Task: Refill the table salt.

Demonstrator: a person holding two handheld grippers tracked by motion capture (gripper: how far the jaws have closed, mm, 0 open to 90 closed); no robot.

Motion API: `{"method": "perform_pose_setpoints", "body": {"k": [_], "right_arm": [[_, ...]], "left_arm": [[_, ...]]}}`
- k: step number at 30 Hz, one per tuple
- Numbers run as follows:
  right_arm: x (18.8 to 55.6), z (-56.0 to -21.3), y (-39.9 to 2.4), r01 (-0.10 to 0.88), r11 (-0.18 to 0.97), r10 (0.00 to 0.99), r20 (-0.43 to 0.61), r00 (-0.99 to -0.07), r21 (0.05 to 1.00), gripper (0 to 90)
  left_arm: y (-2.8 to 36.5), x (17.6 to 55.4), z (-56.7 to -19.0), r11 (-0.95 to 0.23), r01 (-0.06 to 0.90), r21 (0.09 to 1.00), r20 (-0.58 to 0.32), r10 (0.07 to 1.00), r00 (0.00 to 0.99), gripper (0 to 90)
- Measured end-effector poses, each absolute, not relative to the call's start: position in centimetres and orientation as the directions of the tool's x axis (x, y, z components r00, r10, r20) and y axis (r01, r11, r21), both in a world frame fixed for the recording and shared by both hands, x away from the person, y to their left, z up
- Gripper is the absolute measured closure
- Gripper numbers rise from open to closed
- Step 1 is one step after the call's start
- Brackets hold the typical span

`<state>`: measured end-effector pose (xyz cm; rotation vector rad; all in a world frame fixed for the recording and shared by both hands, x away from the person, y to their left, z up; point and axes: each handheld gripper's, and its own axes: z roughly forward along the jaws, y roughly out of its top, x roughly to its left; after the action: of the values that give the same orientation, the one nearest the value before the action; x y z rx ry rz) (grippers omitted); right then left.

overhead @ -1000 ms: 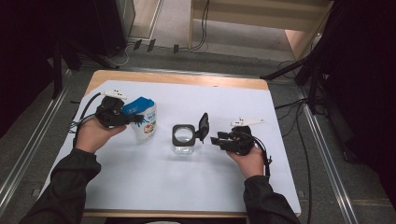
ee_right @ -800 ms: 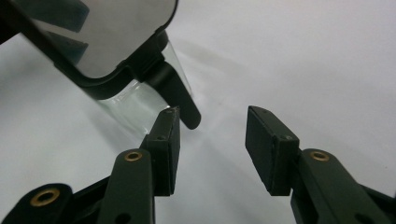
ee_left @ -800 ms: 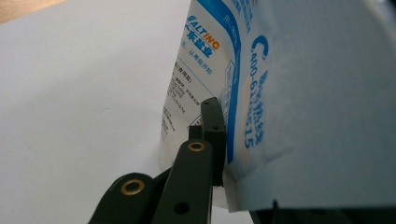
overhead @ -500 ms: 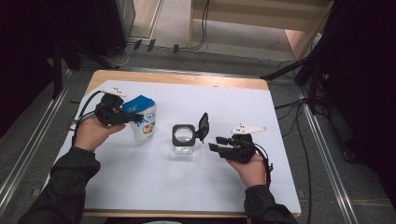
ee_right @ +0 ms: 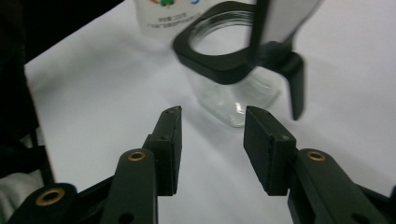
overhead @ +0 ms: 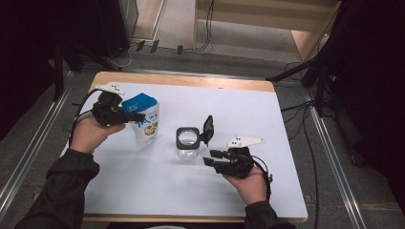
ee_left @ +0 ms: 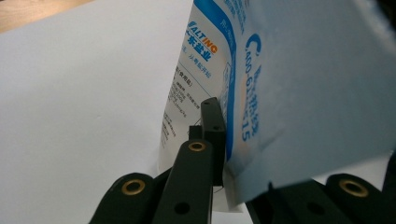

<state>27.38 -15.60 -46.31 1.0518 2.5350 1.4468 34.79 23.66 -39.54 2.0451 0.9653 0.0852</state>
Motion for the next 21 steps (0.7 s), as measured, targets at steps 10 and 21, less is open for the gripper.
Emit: {"method": "perform_pose_setpoints", "body": {"k": [10,21], "right_arm": [[24.6,-45.6,-12.3,0.452,0.395,0.469,0.247,-0.848,0.8,60.0],[25.9,-46.3,-7.8,0.431,0.411,0.424,0.25,-0.871,0.803,58.2]], "left_arm": [[24.3,33.5,-38.3,-0.322,0.604,0.729,-0.284,0.66,0.696,90.0],[24.2,32.4,-37.7,-0.34,0.616,0.711,-0.278,0.669,0.69,90.0]]}}
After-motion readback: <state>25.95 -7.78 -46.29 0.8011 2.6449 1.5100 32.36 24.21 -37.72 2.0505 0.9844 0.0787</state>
